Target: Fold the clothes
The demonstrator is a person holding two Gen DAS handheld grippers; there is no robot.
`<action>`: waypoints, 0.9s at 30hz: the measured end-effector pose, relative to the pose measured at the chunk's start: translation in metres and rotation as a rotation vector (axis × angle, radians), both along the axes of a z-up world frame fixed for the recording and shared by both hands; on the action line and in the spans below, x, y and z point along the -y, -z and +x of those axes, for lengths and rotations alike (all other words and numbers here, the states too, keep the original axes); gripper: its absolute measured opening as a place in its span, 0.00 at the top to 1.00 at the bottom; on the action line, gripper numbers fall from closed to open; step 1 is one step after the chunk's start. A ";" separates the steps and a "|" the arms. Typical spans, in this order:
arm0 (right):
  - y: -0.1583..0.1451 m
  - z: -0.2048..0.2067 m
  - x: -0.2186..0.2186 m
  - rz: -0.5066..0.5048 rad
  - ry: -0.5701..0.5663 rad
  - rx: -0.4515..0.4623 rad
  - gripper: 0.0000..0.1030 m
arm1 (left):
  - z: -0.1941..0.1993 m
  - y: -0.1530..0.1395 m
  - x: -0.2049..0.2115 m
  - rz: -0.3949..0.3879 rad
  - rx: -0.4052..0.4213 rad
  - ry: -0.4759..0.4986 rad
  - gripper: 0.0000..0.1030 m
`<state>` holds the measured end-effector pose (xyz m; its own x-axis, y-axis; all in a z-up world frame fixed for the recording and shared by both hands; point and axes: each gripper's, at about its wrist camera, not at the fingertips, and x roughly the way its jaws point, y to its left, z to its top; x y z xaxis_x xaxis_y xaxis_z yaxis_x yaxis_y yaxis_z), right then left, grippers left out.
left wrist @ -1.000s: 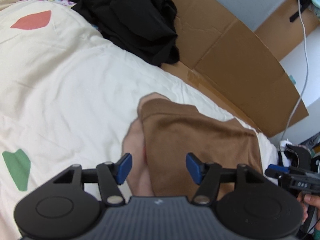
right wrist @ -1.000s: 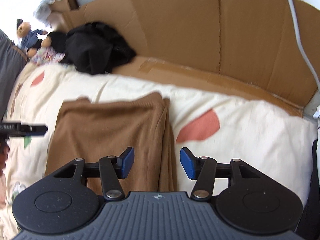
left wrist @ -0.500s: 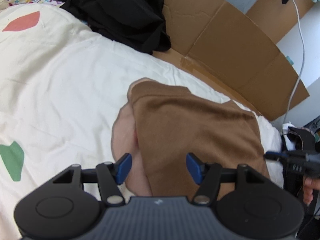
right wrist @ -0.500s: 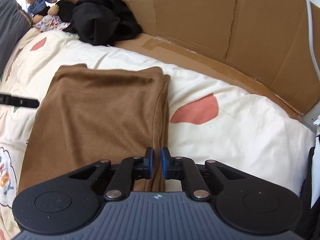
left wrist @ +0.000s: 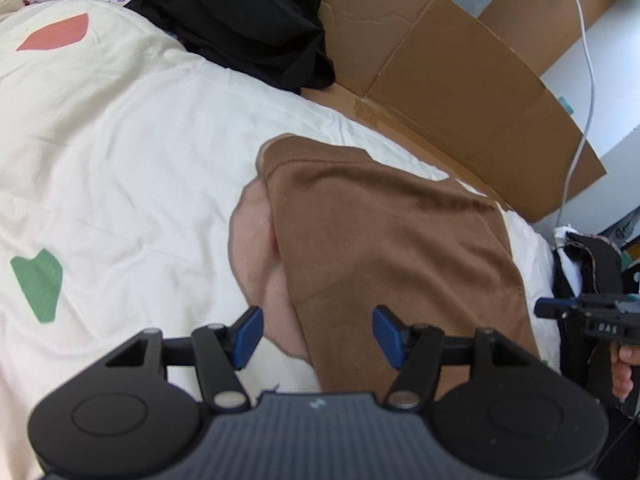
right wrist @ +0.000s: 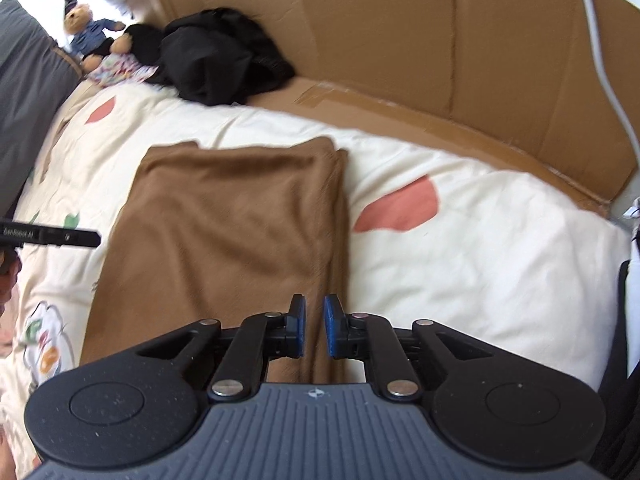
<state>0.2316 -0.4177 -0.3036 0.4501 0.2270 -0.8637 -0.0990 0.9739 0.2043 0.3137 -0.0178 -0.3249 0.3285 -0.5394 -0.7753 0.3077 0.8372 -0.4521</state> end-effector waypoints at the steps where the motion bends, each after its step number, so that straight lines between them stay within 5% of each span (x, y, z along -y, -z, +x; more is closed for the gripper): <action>1: 0.001 -0.002 -0.003 0.001 -0.010 -0.015 0.88 | -0.003 0.000 0.000 -0.003 -0.004 0.003 0.38; 6: 0.013 -0.011 -0.014 -0.053 -0.047 -0.076 0.82 | -0.020 0.007 -0.001 -0.032 -0.051 0.016 0.38; 8: 0.017 -0.014 -0.016 -0.082 -0.059 -0.081 0.92 | -0.029 0.010 0.002 -0.038 -0.066 0.039 0.38; 15: 0.011 -0.014 -0.001 -0.149 -0.026 -0.045 1.00 | -0.059 0.020 0.015 -0.029 -0.131 0.149 0.38; 21: 0.007 -0.018 0.025 -0.038 0.051 -0.049 0.98 | -0.082 0.027 0.013 -0.022 -0.187 0.188 0.38; 24: 0.003 -0.024 0.024 0.011 0.045 -0.051 0.87 | -0.089 0.026 0.015 -0.036 -0.206 0.210 0.38; 27: 0.005 -0.029 0.017 0.029 0.039 -0.063 0.60 | -0.096 0.026 0.015 -0.044 -0.226 0.223 0.37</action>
<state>0.2024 -0.4350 -0.3082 0.4040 0.2360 -0.8838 -0.0476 0.9703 0.2373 0.2182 -0.0333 -0.3508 0.0207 -0.6132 -0.7896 0.3695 0.7386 -0.5639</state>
